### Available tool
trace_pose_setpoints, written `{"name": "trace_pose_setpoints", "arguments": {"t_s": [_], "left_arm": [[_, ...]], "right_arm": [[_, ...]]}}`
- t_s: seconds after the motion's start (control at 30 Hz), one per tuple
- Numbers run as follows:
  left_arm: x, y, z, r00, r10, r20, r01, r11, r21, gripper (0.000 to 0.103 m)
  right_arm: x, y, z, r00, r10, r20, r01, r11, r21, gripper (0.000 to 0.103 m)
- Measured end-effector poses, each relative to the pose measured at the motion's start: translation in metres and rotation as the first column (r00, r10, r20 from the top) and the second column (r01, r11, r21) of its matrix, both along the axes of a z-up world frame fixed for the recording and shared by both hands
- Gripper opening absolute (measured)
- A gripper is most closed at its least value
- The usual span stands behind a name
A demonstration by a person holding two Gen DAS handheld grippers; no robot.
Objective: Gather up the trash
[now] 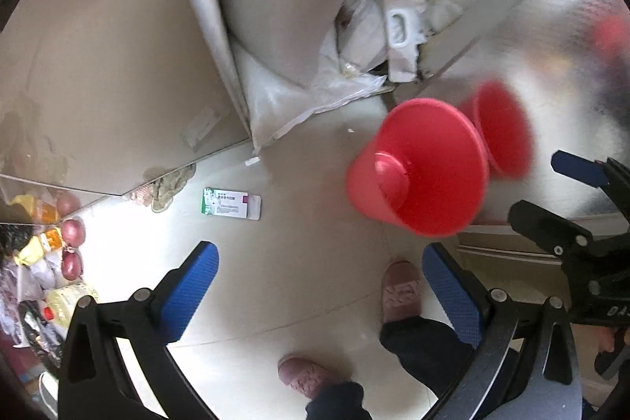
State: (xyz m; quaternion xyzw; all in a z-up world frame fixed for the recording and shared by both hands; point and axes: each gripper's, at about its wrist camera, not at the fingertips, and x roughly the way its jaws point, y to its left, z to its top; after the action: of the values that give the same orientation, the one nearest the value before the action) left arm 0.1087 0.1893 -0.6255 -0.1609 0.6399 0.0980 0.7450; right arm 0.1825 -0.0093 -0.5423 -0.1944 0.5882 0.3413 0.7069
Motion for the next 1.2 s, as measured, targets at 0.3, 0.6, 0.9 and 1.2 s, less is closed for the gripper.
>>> {"name": "trace_pose_setpoints", "arguments": {"t_s": [0.3, 0.6, 0.9, 1.2], "left_arm": [[-0.027, 0.039, -0.127, 0.997, -0.022, 0.075, 0.020, 0.999, 0.029, 0.102], [-0.035, 0.061, -0.241, 0.991, -0.063, 0.121, 0.054, 0.996, 0.069, 0.103], [-0.043, 0.086, -0.286, 0.972, -0.201, 0.118, 0.191, 0.977, 0.092, 0.103], [-0.043, 0.112, -0.340, 0.963, -0.269, 0.032, 0.265, 0.959, 0.097, 0.103]], "right_arm": [[0.001, 0.035, -0.137, 0.997, 0.071, -0.020, -0.072, 0.992, -0.102, 0.092], [-0.002, 0.042, -0.210, 0.990, 0.141, 0.009, -0.139, 0.980, -0.144, 0.051], [-0.014, 0.057, -0.228, 0.976, 0.213, 0.034, -0.203, 0.962, -0.181, 0.009], [-0.033, 0.060, -0.229, 0.937, 0.343, 0.061, -0.325, 0.924, -0.201, 0.008]]}}
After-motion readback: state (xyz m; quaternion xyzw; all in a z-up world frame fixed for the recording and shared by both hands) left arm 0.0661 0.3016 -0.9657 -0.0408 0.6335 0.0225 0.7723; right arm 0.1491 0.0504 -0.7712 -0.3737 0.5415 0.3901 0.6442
